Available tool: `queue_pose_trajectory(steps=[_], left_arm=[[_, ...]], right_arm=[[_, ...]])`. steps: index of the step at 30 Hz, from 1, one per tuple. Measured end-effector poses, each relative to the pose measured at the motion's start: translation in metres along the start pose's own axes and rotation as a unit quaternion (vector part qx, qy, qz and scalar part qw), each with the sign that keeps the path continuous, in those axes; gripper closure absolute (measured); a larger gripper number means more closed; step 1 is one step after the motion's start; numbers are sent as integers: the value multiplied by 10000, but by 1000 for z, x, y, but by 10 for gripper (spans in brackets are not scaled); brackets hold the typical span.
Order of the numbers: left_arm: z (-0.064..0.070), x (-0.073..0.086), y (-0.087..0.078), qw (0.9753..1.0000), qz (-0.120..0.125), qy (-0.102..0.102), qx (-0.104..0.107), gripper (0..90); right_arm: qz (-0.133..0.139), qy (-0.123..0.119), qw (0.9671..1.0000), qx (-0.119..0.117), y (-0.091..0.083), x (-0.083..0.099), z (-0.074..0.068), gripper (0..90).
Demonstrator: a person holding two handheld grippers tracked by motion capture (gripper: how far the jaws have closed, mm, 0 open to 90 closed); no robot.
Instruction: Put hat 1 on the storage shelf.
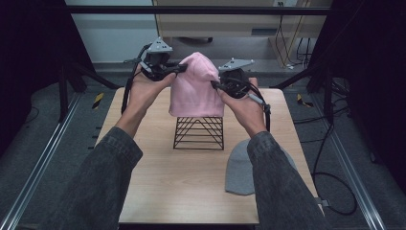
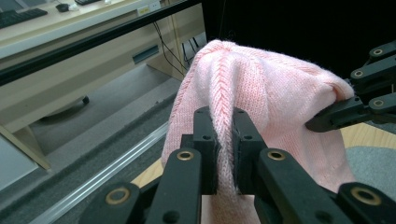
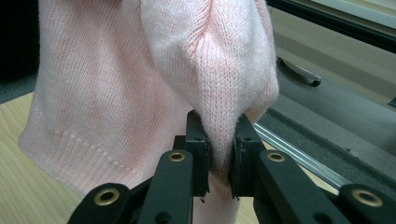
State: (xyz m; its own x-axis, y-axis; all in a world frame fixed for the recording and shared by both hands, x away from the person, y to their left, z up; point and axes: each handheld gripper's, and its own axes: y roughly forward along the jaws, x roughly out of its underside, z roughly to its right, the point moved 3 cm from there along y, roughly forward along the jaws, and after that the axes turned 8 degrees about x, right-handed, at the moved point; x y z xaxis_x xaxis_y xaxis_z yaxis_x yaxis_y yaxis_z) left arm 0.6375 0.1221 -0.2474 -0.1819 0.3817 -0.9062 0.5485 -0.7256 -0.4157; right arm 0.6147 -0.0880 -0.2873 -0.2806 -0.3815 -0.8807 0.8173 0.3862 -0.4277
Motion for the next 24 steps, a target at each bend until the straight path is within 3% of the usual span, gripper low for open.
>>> queue_pose_trajectory(steps=[16,24], left_arm=[[13,20,0,9998,14,33,171,827],[26,32,1,9993,120,-85,337,826]], right_arm=[[53,-106,9999,-109,-3,25,0,802],[47,-189,9996,-204,-9,37,-3,796]])
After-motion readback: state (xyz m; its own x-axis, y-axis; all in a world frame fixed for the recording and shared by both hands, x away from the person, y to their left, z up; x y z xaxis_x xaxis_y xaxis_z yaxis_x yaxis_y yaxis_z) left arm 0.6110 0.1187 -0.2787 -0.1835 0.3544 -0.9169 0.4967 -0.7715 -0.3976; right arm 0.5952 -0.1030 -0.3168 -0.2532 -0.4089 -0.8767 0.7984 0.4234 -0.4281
